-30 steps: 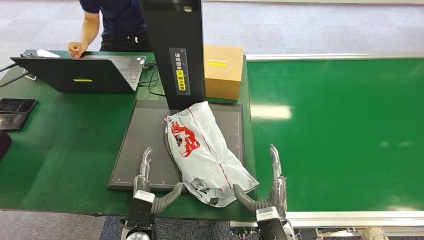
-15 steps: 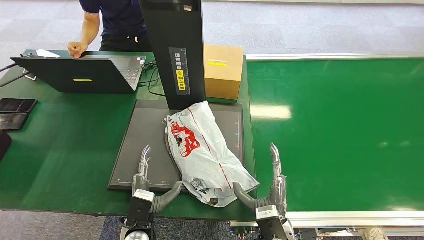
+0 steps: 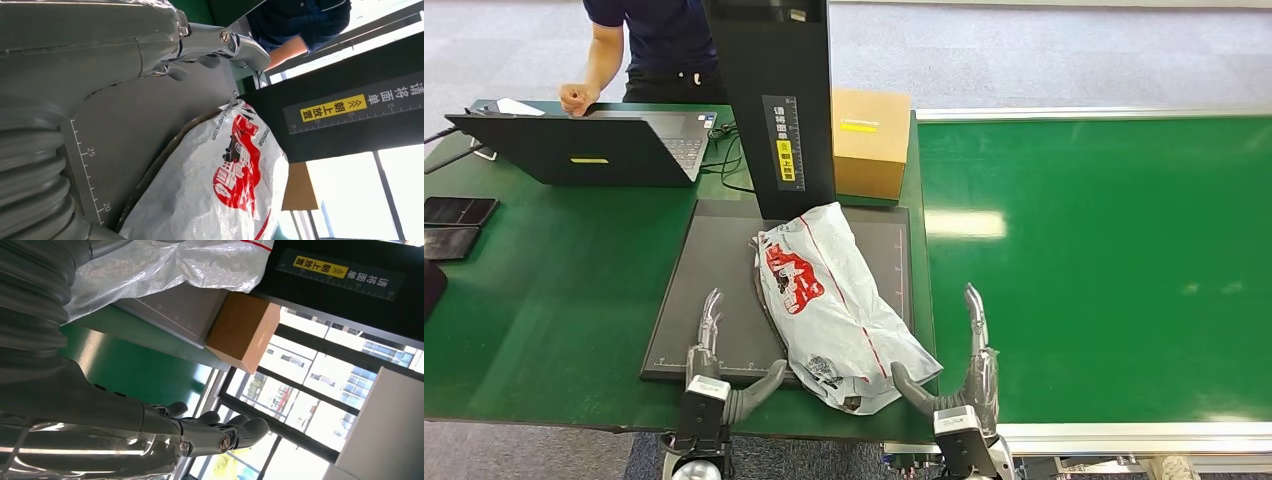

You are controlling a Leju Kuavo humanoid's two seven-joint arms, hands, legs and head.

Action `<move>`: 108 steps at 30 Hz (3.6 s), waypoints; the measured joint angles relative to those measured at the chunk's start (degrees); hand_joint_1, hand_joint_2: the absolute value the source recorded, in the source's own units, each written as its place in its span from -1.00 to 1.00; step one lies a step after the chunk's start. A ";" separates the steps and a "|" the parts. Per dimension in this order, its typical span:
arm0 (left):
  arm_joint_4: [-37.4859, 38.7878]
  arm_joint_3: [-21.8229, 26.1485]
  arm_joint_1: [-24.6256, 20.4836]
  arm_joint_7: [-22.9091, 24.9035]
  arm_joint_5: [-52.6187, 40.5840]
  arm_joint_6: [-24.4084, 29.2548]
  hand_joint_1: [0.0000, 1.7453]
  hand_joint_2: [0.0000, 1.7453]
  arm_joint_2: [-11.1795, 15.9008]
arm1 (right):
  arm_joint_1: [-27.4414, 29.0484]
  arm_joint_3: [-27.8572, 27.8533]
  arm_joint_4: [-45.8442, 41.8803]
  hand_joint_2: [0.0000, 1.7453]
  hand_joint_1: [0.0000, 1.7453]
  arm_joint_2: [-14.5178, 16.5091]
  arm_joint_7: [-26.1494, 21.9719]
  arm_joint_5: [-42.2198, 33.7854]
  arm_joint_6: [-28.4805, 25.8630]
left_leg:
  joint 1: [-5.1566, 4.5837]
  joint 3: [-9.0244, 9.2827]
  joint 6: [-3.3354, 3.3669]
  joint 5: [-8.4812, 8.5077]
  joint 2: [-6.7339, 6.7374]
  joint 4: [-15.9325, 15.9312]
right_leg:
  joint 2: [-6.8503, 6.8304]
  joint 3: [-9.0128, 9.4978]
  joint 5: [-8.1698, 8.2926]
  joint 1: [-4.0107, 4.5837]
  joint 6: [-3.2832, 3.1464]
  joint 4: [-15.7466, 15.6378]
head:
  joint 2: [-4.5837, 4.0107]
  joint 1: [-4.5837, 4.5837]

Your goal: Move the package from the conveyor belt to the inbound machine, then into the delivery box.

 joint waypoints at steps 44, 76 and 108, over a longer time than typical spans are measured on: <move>-3.08 0.29 0.94 1.27 -1.48 -0.48 -1.00 1.00 0.00 | -1.42 0.55 -0.44 1.00 -1.00 1.03 0.92 -1.18 -1.05 | 0.00 0.01 0.00 0.00 0.00 0.00 | 0.00 -0.01 0.00 0.00 0.00 0.00 | 0.00 0.00; -3.02 0.27 0.70 1.21 -1.32 -1.48 -1.00 1.00 -0.02 | -0.78 0.79 -0.61 1.00 -1.00 1.33 0.76 -1.74 -1.57 | 0.00 0.01 0.00 0.00 0.00 0.00 | 0.00 -0.01 0.00 0.00 0.00 0.00 | 0.00 0.00; -3.02 0.34 -0.10 1.32 -1.26 -1.50 -1.00 1.00 -0.28 | -1.62 1.64 -0.87 1.00 -1.00 1.36 1.23 -0.14 -1.69 | 0.00 0.00 0.00 0.00 0.00 0.00 | 0.00 -0.01 0.00 0.00 0.00 0.00 | 0.00 0.00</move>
